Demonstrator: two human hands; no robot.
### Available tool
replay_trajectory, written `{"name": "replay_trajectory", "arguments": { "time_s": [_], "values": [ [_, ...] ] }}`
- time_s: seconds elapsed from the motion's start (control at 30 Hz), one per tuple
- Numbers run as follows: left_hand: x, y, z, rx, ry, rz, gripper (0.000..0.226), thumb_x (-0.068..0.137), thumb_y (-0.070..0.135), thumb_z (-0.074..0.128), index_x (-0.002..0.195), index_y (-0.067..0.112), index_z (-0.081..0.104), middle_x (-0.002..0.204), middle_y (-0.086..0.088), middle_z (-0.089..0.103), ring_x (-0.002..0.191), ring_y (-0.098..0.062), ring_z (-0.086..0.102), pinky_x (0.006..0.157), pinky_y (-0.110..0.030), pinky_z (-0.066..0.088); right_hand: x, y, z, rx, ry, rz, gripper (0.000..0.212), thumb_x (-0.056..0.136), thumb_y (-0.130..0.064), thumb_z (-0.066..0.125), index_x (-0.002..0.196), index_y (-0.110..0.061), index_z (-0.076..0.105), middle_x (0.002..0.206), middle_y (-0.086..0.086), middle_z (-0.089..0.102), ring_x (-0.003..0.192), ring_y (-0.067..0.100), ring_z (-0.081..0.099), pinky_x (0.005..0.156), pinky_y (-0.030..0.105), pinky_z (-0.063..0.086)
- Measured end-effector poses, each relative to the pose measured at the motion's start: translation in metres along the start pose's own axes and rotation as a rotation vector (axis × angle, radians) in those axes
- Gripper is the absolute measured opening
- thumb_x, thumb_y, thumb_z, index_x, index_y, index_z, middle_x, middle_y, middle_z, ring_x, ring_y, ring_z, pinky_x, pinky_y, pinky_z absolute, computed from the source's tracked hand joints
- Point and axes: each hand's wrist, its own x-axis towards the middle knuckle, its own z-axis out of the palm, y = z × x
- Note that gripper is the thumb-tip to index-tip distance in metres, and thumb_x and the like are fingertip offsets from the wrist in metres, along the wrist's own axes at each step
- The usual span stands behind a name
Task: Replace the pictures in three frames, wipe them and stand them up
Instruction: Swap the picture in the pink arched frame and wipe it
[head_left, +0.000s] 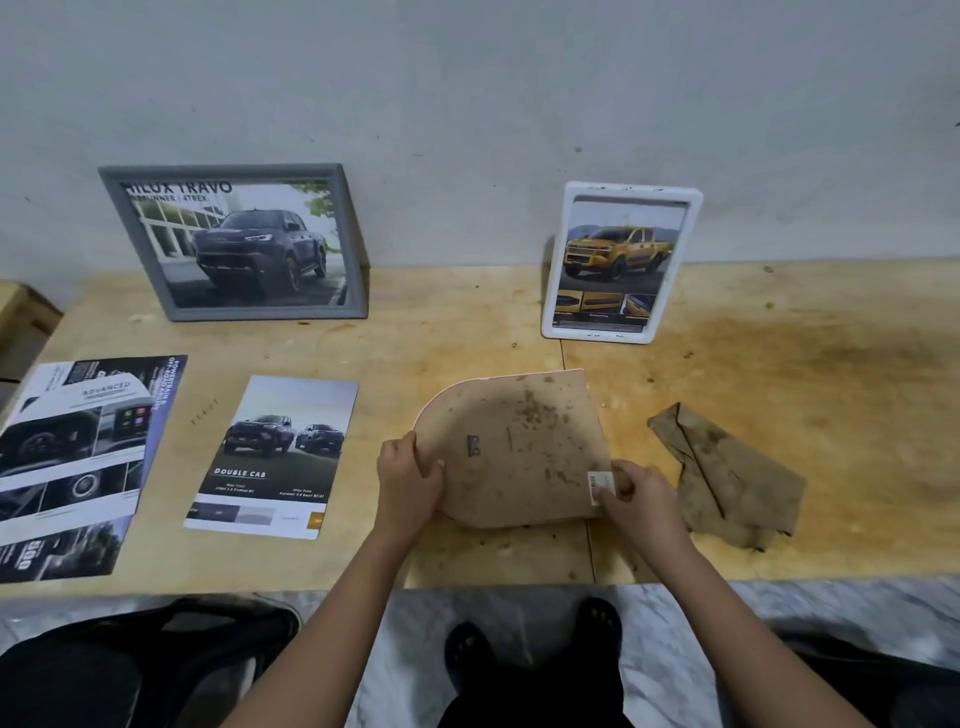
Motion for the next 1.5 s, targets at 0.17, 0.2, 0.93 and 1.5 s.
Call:
{"name": "replay_trajectory", "arguments": {
  "time_s": [0.17, 0.2, 0.93, 1.5],
  "values": [
    [-0.007, -0.002, 0.001, -0.013, 0.021, -0.017, 0.047, 0.085, 0.014, 0.062, 0.127, -0.001, 0.046, 0.121, -0.017, 0.044, 0.111, -0.029, 0.045, 0.09, -0.027, 0.036, 0.002, -0.001, 0.002, -0.031, 0.006, -0.006, 0.046, 0.086, -0.02, 0.065, 0.129, -0.008, 0.054, 0.095, 0.005, 0.043, 0.084, 0.013, 0.042, 0.073, 0.02, 0.032],
    [-0.008, -0.003, 0.002, -0.016, 0.019, -0.016, 0.046, 0.085, 0.014, 0.062, 0.126, 0.0, 0.047, 0.122, -0.017, 0.044, 0.111, -0.028, 0.045, 0.09, -0.026, 0.036, 0.002, -0.001, 0.002, -0.028, 0.011, -0.008, 0.045, 0.086, -0.02, 0.065, 0.128, -0.008, 0.056, 0.093, 0.006, 0.044, 0.083, 0.014, 0.043, 0.073, 0.021, 0.033],
    [-0.006, -0.002, -0.003, 0.047, -0.16, -0.011, 0.092, 0.067, 0.03, 0.081, 0.14, 0.008, 0.029, 0.145, -0.008, 0.032, 0.132, -0.025, 0.031, 0.104, -0.033, 0.032, 0.006, -0.008, 0.013, -0.032, -0.148, 0.021, 0.078, 0.081, -0.025, 0.069, 0.143, -0.012, 0.024, 0.131, 0.013, 0.034, 0.122, 0.03, 0.035, 0.098, 0.039, 0.04],
    [0.003, 0.006, 0.005, 0.012, -0.098, -0.152, 0.095, 0.057, 0.024, 0.088, 0.135, 0.01, 0.035, 0.132, -0.008, 0.044, 0.121, -0.025, 0.043, 0.094, -0.034, 0.043, 0.013, -0.014, 0.013, -0.02, -0.243, 0.096, 0.096, 0.066, -0.033, 0.082, 0.137, -0.013, 0.021, 0.133, 0.011, 0.024, 0.122, 0.031, 0.028, 0.09, 0.032, 0.029]
  ]
}}
